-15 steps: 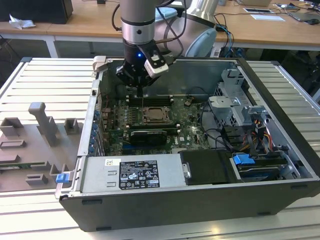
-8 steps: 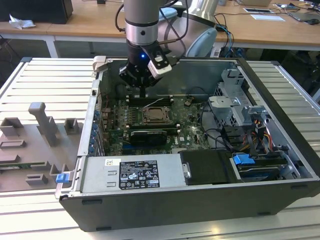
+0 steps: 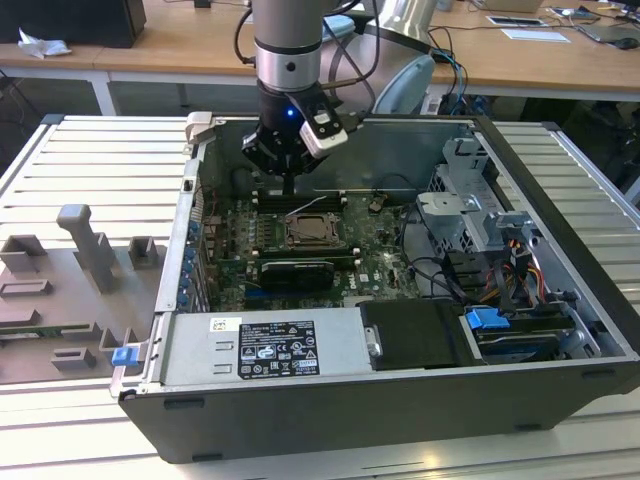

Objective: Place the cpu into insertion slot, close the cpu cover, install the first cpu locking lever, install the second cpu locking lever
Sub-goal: 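Install the first cpu locking lever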

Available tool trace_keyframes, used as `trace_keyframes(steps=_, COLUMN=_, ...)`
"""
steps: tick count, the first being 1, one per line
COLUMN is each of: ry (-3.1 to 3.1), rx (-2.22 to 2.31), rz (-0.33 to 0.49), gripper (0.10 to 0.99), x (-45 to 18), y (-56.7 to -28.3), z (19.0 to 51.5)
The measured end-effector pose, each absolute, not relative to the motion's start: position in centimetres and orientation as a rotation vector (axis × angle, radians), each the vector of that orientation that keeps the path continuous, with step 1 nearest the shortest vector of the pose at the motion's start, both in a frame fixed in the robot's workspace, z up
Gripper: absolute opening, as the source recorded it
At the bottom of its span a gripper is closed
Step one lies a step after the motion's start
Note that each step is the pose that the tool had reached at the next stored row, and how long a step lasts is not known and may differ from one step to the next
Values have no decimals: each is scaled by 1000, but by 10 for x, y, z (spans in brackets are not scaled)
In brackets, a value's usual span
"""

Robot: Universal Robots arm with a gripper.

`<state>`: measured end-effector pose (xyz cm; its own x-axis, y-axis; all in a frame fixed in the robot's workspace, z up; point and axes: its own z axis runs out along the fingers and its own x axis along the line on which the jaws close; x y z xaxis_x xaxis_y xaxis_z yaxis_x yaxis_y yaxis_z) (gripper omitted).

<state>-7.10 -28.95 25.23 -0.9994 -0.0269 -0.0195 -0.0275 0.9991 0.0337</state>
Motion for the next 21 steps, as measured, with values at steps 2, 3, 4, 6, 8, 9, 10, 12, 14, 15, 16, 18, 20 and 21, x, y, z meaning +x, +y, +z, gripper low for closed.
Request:
trace_keyframes(steps=2, ry=3122, rx=-42, rz=53, gripper=106, x=-71, y=-289, z=252)
trace_keyframes(steps=3, ry=3122, rx=-42, rz=53, gripper=106, x=-71, y=-289, z=252)
trace_keyframes(steps=4, ry=3122, rx=-42, rz=53, gripper=106, x=-71, y=-289, z=252)
trace_keyframes(steps=6, ry=3122, rx=-42, rz=53, gripper=106, x=-70, y=-289, z=252)
trace_keyframes(steps=8, ry=3122, rx=-43, rz=53, gripper=106, x=-70, y=-289, z=252)
trace_keyframes(steps=9, ry=3122, rx=-43, rz=53, gripper=106, x=-70, y=-289, z=252)
trace_keyframes(steps=10, ry=3122, rx=-43, rz=53, gripper=106, x=-68, y=-289, z=252)
trace_keyframes(steps=12, ry=3122, rx=-43, rz=53, gripper=106, x=-62, y=-289, z=251)
trace_keyframes(steps=14, ry=3122, rx=-42, rz=62, gripper=106, x=-58, y=-290, z=250)
trace_keyframes(steps=15, ry=3121, rx=-42, rz=74, gripper=106, x=-57, y=-290, z=250)
trace_keyframes(steps=16, ry=3121, rx=-42, rz=82, gripper=106, x=-56, y=-289, z=249)
trace_keyframes(steps=18, ry=3121, rx=-42, rz=86, gripper=106, x=-55, y=-289, z=247)
trace_keyframes(steps=20, ry=3121, rx=-46, rz=91, gripper=106, x=-54, y=-289, z=245)
trace_keyframes(steps=21, ry=3120, rx=-47, rz=94, gripper=106, x=-53, y=-289, z=244)
